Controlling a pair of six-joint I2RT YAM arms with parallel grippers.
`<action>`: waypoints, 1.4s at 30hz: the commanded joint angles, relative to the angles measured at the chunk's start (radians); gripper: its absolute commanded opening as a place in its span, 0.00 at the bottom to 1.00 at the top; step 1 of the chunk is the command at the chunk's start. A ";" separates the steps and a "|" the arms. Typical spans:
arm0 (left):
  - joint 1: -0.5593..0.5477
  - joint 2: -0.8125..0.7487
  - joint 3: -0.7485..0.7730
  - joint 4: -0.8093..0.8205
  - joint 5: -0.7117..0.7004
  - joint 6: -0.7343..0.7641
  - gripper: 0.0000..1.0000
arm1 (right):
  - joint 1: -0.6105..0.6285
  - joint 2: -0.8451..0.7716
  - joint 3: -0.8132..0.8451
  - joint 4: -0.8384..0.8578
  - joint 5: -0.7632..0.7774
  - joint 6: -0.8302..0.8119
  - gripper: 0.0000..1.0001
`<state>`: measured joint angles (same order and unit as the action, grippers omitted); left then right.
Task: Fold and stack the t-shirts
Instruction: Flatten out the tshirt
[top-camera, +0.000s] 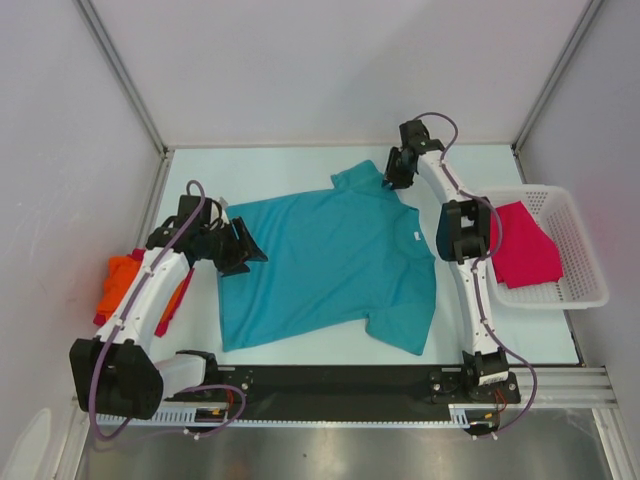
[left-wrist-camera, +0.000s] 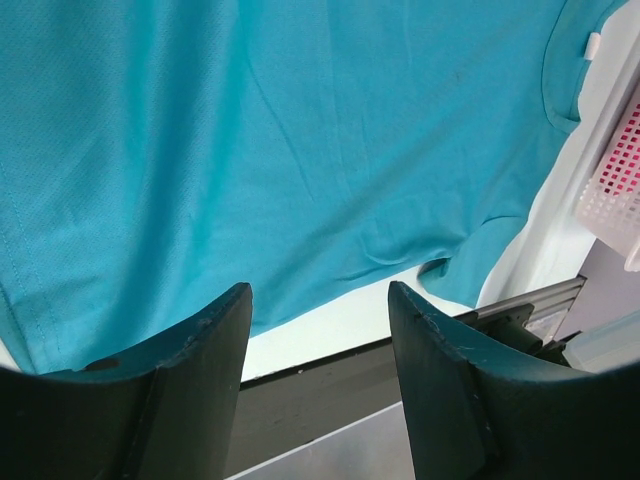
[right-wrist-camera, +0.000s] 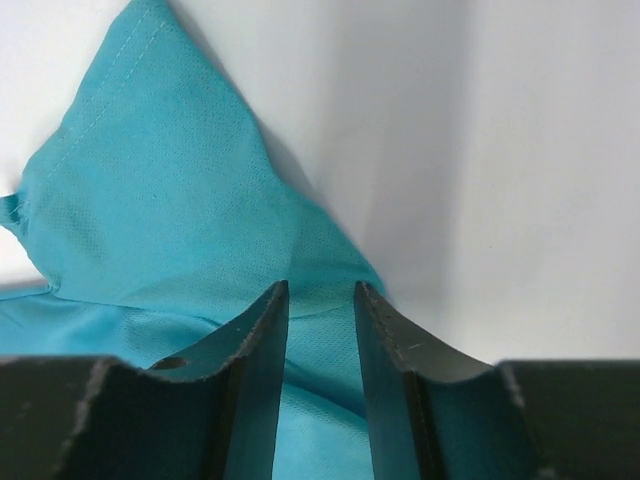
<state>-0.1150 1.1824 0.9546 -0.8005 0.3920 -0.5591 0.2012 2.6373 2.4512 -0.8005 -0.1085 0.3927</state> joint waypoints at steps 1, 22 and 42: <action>-0.003 0.013 0.052 0.000 0.008 0.027 0.62 | -0.009 0.055 -0.043 -0.017 0.009 -0.025 0.36; 0.011 -0.012 0.041 -0.016 0.019 0.050 0.62 | -0.134 0.061 -0.020 -0.071 0.274 0.051 0.00; 0.021 0.022 0.070 0.004 0.042 0.045 0.63 | -0.013 -0.272 -0.094 0.047 0.285 -0.078 0.15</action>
<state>-0.1013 1.1965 0.9695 -0.8181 0.4053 -0.5320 0.1139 2.5500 2.3337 -0.7807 0.0807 0.4202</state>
